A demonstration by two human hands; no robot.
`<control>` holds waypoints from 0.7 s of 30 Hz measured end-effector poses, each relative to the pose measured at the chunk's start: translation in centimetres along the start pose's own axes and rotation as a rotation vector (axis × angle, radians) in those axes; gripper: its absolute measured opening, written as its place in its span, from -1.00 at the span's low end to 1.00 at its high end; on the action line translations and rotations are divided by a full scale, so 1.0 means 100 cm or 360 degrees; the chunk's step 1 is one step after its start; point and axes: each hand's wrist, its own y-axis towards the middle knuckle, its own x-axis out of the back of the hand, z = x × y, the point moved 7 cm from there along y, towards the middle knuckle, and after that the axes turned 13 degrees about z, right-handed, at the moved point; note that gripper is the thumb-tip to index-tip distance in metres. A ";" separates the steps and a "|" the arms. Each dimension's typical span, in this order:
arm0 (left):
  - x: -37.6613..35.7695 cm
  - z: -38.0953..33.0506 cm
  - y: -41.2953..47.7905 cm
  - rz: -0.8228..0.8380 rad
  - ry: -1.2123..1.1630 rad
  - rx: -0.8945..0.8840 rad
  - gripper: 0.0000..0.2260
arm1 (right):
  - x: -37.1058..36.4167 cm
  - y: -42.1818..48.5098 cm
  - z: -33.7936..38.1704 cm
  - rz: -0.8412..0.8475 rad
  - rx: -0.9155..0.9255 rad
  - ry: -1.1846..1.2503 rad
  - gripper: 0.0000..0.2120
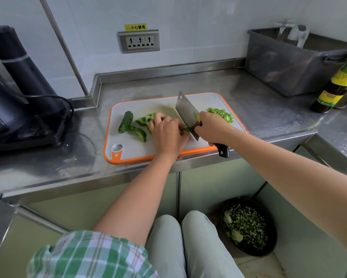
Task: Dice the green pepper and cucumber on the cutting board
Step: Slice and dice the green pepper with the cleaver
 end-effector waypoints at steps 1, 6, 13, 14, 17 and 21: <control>0.000 0.000 0.000 -0.0006 -0.0013 -0.0005 -0.95 | 0.000 0.002 0.000 -0.0017 -0.0010 0.0000 -0.96; 0.000 0.001 0.001 0.0007 -0.0013 -0.0020 -0.92 | 0.000 0.007 -0.003 -0.0145 -0.0013 0.0077 -0.96; -0.001 0.002 0.002 0.0033 -0.0021 0.0002 -0.94 | 0.007 -0.002 0.002 -0.0047 0.0004 -0.0008 -0.96; -0.001 0.002 0.002 0.0035 -0.0011 0.0000 -0.93 | 0.005 -0.002 0.003 -0.0030 0.0002 -0.0040 -0.97; -0.001 0.001 0.001 0.0033 -0.0010 -0.0006 -0.92 | 0.002 -0.001 0.004 -0.0022 -0.0002 -0.0077 -0.98; -0.001 0.001 0.001 0.0046 -0.0050 -0.0020 -0.92 | -0.001 0.005 0.003 -0.0070 -0.0038 -0.0076 -0.95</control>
